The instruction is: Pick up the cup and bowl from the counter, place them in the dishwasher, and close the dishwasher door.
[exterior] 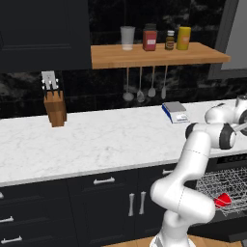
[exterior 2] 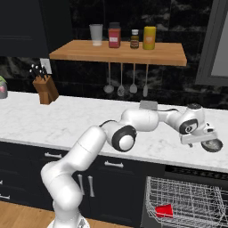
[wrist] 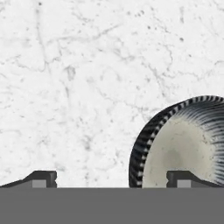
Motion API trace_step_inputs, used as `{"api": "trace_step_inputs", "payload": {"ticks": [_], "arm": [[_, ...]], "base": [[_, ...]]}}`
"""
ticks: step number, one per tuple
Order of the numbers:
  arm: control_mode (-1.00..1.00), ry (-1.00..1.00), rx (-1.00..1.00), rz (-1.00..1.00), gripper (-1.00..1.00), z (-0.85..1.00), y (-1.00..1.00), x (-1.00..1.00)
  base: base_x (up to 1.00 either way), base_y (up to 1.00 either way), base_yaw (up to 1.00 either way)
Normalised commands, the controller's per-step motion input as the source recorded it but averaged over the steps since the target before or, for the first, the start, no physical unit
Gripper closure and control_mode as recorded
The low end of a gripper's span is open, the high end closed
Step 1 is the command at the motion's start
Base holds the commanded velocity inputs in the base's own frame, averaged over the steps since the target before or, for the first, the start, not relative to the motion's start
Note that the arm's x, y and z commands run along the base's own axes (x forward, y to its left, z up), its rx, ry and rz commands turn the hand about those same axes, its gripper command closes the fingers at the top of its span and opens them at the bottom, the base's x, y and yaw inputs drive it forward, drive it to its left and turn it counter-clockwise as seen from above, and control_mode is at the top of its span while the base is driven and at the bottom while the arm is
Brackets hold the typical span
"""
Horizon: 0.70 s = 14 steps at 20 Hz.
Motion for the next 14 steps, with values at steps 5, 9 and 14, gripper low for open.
{"api": "trace_step_inputs", "payload": {"ticks": [5, 9, 14], "arm": [[-1.00, 0.00, 0.04, 0.01, 1.00, -0.11, -0.11, 0.04], [-1.00, 0.00, 0.00, 0.01, 1.00, -0.01, -0.04, 0.06], [-1.00, 0.08, 0.00, -0.01, 1.00, 0.02, 0.08, -0.07]], "base": [[0.00, 0.00, 0.00], [0.00, 0.00, 0.00], [0.00, 0.00, 0.00]]}}
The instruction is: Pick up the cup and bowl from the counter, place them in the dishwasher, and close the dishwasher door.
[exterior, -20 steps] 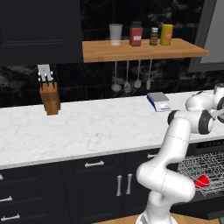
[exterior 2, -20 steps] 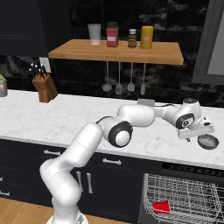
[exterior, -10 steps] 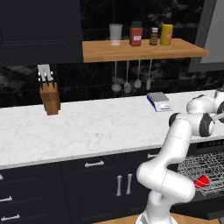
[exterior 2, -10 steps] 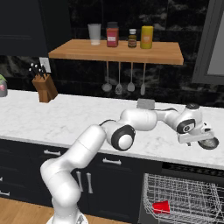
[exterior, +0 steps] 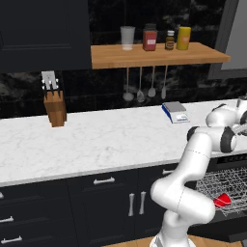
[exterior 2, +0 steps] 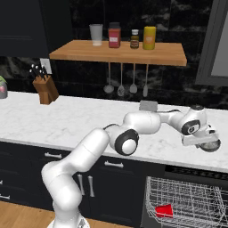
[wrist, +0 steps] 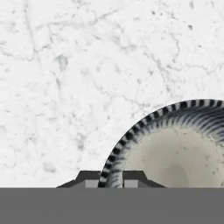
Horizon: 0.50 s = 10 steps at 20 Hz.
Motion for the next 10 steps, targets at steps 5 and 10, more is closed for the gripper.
{"api": "trace_step_inputs", "payload": {"ticks": [5, 10], "arm": [[-1.00, 0.01, 0.07, -0.12, 1.00, 0.57, 0.51, -0.90], [-1.00, 0.00, 0.21, -0.18, 1.00, 0.74, 0.42, -1.00]], "base": [[0.00, 0.00, 0.00], [0.00, 0.00, 0.00]]}}
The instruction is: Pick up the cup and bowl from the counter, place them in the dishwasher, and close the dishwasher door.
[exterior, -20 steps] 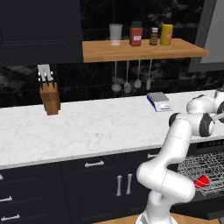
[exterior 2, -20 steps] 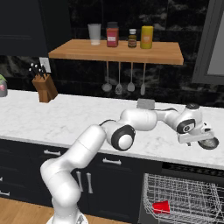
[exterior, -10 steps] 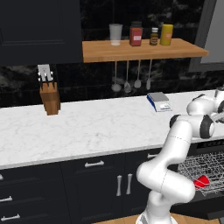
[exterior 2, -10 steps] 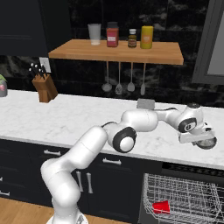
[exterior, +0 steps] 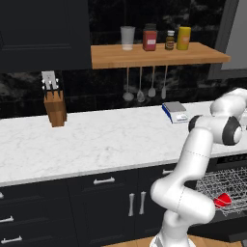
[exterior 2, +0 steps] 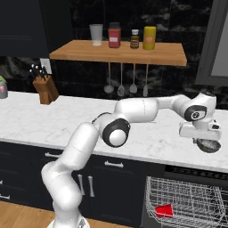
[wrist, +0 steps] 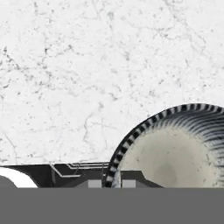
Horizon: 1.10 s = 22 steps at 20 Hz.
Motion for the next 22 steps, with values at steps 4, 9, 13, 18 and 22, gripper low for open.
{"api": "trace_step_inputs", "payload": {"ticks": [4, 9, 13, 18, 22], "arm": [[-1.00, -0.07, 0.28, -0.18, 1.00, 0.39, 0.40, -1.00], [-1.00, -0.15, 0.08, -0.11, 1.00, 0.02, 0.71, -1.00], [-1.00, -0.23, 0.12, -0.03, 1.00, -0.36, 0.52, -1.00], [-1.00, -0.09, 0.08, 0.12, 1.00, -1.00, 0.09, -0.47], [-1.00, -0.11, 0.00, 0.28, 1.00, -1.00, -0.09, 0.00]], "base": [[0.00, 0.00, 0.00], [0.00, 0.00, 0.00], [0.00, 0.00, 0.00], [0.00, 0.00, 0.00], [0.00, 0.00, 0.00]]}}
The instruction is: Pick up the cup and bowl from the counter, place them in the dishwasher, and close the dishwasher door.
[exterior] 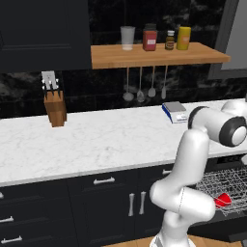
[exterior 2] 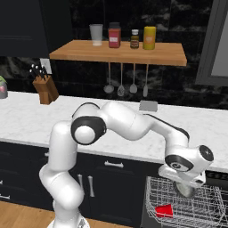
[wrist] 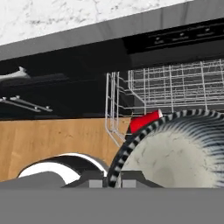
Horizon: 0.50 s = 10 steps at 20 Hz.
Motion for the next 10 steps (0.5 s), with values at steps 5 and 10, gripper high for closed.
{"api": "trace_step_inputs", "payload": {"ticks": [5, 10], "arm": [[-1.00, -0.18, 0.00, 0.24, 1.00, -0.93, -0.01, -0.02], [-1.00, -0.41, 0.01, 0.16, 1.00, -0.48, -0.07, -0.26]], "base": [[0.00, 0.00, 0.00], [0.00, 0.00, 0.00]]}}
